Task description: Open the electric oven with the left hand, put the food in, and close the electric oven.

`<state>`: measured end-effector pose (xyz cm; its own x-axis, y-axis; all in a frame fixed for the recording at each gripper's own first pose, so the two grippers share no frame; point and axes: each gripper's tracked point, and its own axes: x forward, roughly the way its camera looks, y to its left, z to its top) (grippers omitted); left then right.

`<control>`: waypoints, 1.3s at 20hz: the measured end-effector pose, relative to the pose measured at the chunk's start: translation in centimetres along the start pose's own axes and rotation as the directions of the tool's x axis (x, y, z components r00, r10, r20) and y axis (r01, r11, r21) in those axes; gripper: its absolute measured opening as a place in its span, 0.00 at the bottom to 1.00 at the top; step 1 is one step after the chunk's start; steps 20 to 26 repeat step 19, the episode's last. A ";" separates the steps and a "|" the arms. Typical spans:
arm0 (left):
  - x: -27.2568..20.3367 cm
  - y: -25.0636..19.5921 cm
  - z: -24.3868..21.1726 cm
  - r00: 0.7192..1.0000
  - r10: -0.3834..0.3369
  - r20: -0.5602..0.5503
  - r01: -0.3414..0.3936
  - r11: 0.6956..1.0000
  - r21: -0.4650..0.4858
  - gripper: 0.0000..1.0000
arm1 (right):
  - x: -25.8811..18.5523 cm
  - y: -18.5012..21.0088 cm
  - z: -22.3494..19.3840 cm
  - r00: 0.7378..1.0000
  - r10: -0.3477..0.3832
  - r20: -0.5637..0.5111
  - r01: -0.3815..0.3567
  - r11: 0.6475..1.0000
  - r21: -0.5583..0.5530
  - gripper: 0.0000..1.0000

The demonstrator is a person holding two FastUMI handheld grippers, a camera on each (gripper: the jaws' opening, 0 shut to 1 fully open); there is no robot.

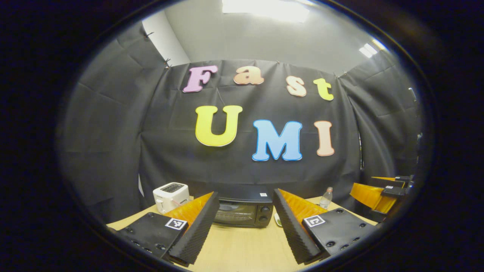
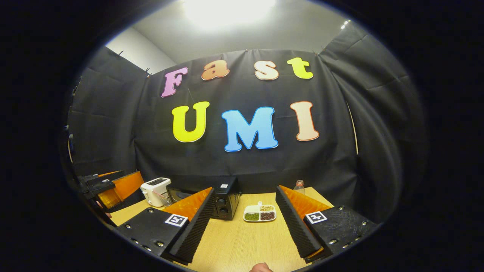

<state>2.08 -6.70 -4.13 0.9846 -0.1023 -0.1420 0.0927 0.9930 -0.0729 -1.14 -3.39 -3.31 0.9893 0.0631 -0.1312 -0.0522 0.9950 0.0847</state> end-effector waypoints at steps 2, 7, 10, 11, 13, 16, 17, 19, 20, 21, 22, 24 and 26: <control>-0.7 0.6 0.2 1.000 -0.008 0.001 0.008 1.000 0.017 1.00 | -0.3 0.7 0.3 1.000 -0.008 0.018 0.008 1.000 -0.007 0.97; -1.9 3.1 1.5 0.999 0.016 0.034 -0.018 0.999 0.041 1.00 | -0.6 1.5 2.3 0.997 -0.032 0.071 0.031 0.999 0.008 0.97; -2.7 4.2 1.6 0.999 0.032 0.032 -0.033 0.999 0.037 1.00 | -0.8 2.1 3.4 0.995 -0.023 0.100 0.023 1.000 0.003 0.97; -3.0 4.5 1.5 0.999 0.038 0.030 -0.040 0.998 0.043 1.00 | -0.7 2.0 3.4 0.995 -0.024 0.101 0.024 1.000 -0.001 0.97; -3.7 4.9 1.3 0.999 0.046 0.028 -0.047 0.998 0.051 1.00 | -0.6 1.7 3.4 0.994 -0.037 0.099 0.038 0.999 -0.004 0.97; -4.5 5.0 0.6 0.999 0.050 0.020 -0.052 0.997 0.061 1.00 | -0.4 1.3 2.6 0.995 -0.070 0.071 0.070 0.997 0.015 0.98; -4.7 5.0 0.5 0.999 0.049 0.020 -0.050 0.997 0.060 1.00 | -0.2 1.4 2.5 0.995 -0.074 0.064 0.073 0.997 0.022 0.98; -4.9 4.6 0.4 0.999 0.041 0.022 -0.042 0.998 0.056 1.00 | -0.3 1.3 2.4 0.995 -0.083 0.064 0.082 0.997 0.014 0.97; -4.9 4.6 0.4 0.999 0.041 0.022 -0.042 0.998 0.056 1.00 | -0.3 1.3 2.4 0.995 -0.083 0.064 0.082 0.997 0.014 0.97; -4.9 4.6 0.4 0.999 0.041 0.022 -0.042 0.998 0.056 1.00 | -0.3 1.3 2.4 0.995 -0.083 0.064 0.082 0.997 0.014 0.97; -4.9 4.6 0.4 0.999 0.041 0.022 -0.042 0.998 0.056 1.00 | -0.3 1.3 2.4 0.995 -0.083 0.064 0.082 0.997 0.014 0.97; -4.9 4.6 0.4 0.999 0.041 0.022 -0.042 0.998 0.056 1.00 | -0.3 1.3 2.4 0.995 -0.083 0.064 0.082 0.997 0.014 0.97; -4.9 4.6 0.4 0.999 0.041 0.022 -0.042 0.998 0.056 1.00 | -0.3 1.3 2.4 0.995 -0.083 0.064 0.082 0.997 0.014 0.97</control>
